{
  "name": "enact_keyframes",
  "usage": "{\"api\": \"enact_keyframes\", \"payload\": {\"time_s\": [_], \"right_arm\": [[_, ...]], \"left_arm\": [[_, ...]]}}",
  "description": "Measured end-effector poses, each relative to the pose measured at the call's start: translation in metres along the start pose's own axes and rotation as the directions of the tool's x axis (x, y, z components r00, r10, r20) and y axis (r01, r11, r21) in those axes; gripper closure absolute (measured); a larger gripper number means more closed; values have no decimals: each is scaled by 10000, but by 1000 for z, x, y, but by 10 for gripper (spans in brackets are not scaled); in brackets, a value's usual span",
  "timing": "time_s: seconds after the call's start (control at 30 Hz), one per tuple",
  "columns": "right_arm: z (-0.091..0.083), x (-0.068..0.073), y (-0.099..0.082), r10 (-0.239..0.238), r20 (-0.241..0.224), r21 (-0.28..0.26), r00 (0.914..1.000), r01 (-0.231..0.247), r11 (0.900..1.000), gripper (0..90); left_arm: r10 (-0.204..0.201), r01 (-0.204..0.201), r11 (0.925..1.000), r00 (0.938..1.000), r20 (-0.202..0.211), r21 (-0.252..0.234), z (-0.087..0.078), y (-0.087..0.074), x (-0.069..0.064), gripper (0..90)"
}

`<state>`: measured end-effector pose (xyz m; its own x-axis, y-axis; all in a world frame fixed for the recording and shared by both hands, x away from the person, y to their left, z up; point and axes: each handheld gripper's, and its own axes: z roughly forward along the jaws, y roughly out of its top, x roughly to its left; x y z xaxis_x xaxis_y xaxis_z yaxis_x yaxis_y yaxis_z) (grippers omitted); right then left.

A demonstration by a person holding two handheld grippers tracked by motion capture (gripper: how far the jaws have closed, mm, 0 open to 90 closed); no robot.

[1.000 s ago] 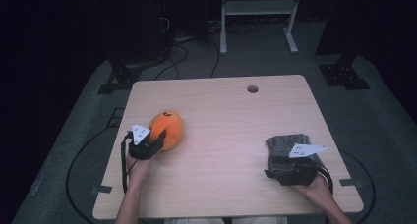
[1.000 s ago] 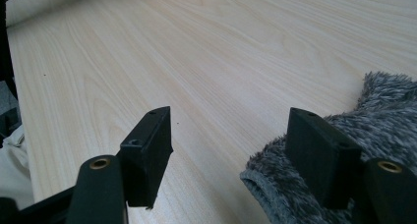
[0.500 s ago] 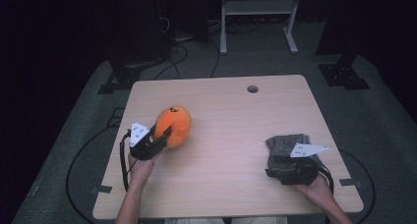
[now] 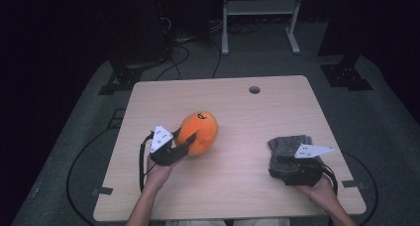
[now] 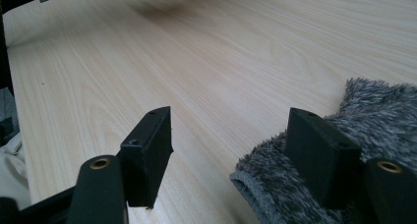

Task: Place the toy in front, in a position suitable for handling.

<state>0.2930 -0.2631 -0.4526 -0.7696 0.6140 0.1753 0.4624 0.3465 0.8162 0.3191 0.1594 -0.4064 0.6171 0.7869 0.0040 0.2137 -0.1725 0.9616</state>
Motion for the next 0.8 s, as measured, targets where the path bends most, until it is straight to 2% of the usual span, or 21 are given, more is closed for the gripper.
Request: {"api": "enact_keyframes", "payload": {"time_s": [0.1, 0.17, 0.37, 0.47, 0.5, 0.53, 0.57, 0.63, 0.7, 0.77, 0.8], "right_arm": [[-1, -1, 0, 28, 9, -45, 10000, -28, 10000, 332], [-1, -1, 0, 29, 30, -57, 10000, -29, 10000, 331], [-2, -1, 0, 12, 66, -105, 10000, -12, 9999, 332], [-3, -2, 0, 40, 83, -148, 10000, -39, 9999, 332], [-3, -2, 0, 40, 83, -148, 10000, -39, 9999, 332], [-4, -2, 0, 66, 99, -164, 9999, -64, 9998, 332], [-4, -2, 0, 66, 99, -164, 9999, -64, 9998, 332], [-4, -3, 0, 57, 115, -197, 9999, -55, 9998, 332], [-5, -3, 0, 75, 162, -234, 9998, -71, 9997, 331], [-6, -3, 0, 85, 194, -267, 9998, -80, 9996, 332], [-6, -3, 0, 79, 212, -278, 9997, -73, 9996, 332]], "left_arm": [[96, -96, 10000, 9991, 415, -23, 4, 1, -11, 528], [299, -301, 9995, 9971, 701, 29, 7, 2, -20, 527], [611, -640, 9978, 9871, 1477, 145, 17, 2, -42, 524], [717, -769, 9968, 9819, 1752, 229, 21, 1, -50, 522], [717, -769, 9968, 9819, 1752, 229, 21, 1, -50, 521], [812, -875, 9959, 9784, 1899, 249, 24, 0, -55, 521], [812, -875, 9959, 9784, 1899, 249, 24, 0, -55, 521], [941, -1029, 9942, 9725, 2131, 301, 28, -1, -62, 520], [1000, -1099, 9934, 9710, 2170, 340, 29, -1, -65, 520], [1100, -1233, 9915, 9656, 2355, 424, 32, -2, -69, 520], [1100, -1233, 9915, 9656, 2355, 424, 32, -2, -69, 519]]}}
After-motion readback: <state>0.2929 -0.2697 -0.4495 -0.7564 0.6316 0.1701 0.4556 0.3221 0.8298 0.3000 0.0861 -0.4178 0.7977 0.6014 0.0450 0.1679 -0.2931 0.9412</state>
